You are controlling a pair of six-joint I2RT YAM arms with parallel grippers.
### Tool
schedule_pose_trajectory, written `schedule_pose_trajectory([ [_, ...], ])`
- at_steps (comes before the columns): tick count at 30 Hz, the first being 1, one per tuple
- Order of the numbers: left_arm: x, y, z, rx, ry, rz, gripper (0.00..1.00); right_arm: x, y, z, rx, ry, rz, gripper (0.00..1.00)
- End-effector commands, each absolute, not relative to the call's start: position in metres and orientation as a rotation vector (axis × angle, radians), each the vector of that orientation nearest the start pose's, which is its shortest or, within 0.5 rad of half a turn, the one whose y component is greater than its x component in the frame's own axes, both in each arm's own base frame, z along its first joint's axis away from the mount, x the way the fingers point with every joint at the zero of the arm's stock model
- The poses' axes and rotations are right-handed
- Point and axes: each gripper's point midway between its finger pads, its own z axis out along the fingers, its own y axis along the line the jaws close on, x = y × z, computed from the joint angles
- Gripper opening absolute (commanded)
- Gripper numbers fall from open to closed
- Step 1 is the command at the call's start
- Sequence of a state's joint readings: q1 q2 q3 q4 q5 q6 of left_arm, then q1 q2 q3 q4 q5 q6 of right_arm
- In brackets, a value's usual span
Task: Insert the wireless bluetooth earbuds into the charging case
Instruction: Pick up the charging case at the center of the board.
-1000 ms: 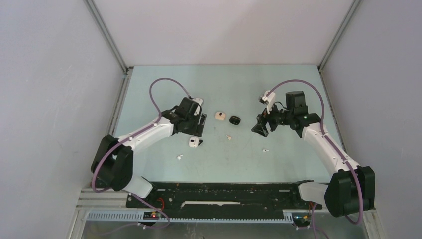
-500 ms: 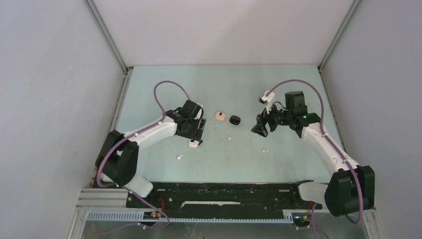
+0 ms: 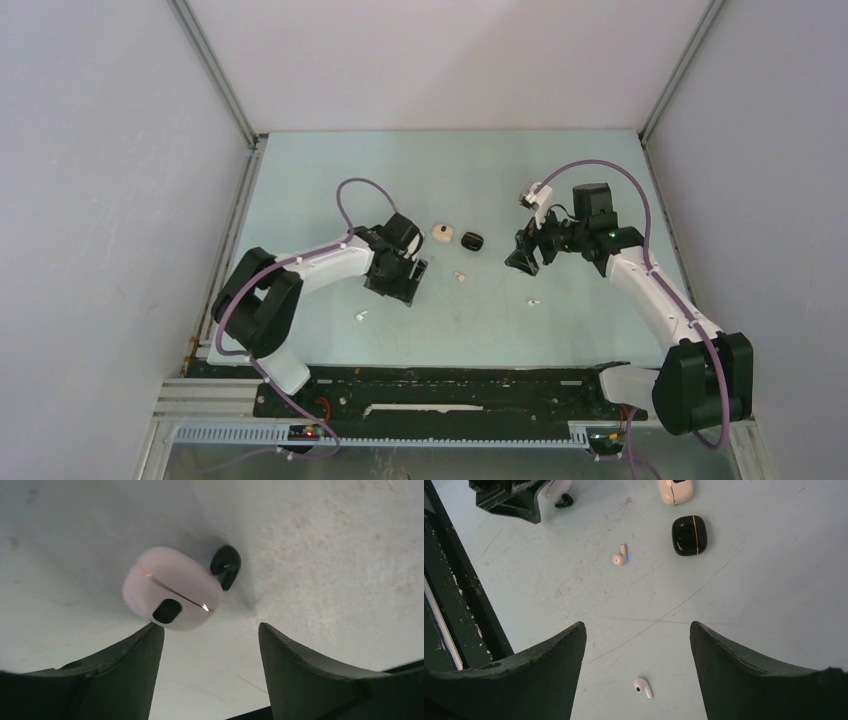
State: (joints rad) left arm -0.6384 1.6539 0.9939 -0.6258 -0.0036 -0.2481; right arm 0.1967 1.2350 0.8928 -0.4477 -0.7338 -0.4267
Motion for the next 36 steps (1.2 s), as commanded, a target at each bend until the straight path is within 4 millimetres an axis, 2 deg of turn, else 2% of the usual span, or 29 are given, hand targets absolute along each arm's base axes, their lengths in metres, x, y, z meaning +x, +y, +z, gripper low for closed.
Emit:
schedule_pose_trajectory([
  [1, 0.225, -0.224, 0.034, 0.691, 2.812, -0.384, 0.74, 0.286, 0.162, 0.161, -1.003, 1.969, 0.725, 0.79],
  [4, 0.225, -0.239, 0.045, 0.737, 2.763, -0.489, 0.73, 0.287, 0.163, 0.160, -1.000, 1.972, 0.729, 0.78],
  [8, 0.230, -0.235, 0.058, 0.777, 2.724, -0.456, 0.70, 0.287, 0.163, 0.159, -0.999, 1.975, 0.730, 0.79],
  [11, 0.239, -0.223, 0.077, 0.805, 2.642, -0.367, 0.68, 0.287, 0.162, 0.160, -0.999, 1.974, 0.728, 0.79],
  [16, 0.277, -0.178, 0.109, 0.838, 2.380, -0.018, 0.75, 0.286, 0.163, 0.159, -1.001, 1.973, 0.741, 0.79],
  [20, 0.289, -0.169, 0.115, 0.863, 2.315, -0.043, 0.76, 0.285, 0.166, 0.157, -1.007, 1.976, 0.767, 0.79],
  [23, 0.290, -0.172, 0.107, 0.843, 2.380, -0.133, 0.75, 0.282, 0.171, 0.154, -1.024, 1.977, 0.783, 0.78],
  [28, 0.278, -0.181, 0.080, 0.931, 2.406, -0.223, 0.73, 0.281, 0.172, 0.154, -1.038, 1.975, 0.776, 0.78],
  [33, 0.274, -0.192, 0.068, 0.988, 2.427, -0.304, 0.70, 0.280, 0.172, 0.153, -1.045, 1.974, 0.774, 0.79],
  [36, 0.270, -0.191, 0.059, 1.013, 2.461, -0.314, 0.68, 0.279, 0.173, 0.152, -1.050, 1.973, 0.786, 0.79],
])
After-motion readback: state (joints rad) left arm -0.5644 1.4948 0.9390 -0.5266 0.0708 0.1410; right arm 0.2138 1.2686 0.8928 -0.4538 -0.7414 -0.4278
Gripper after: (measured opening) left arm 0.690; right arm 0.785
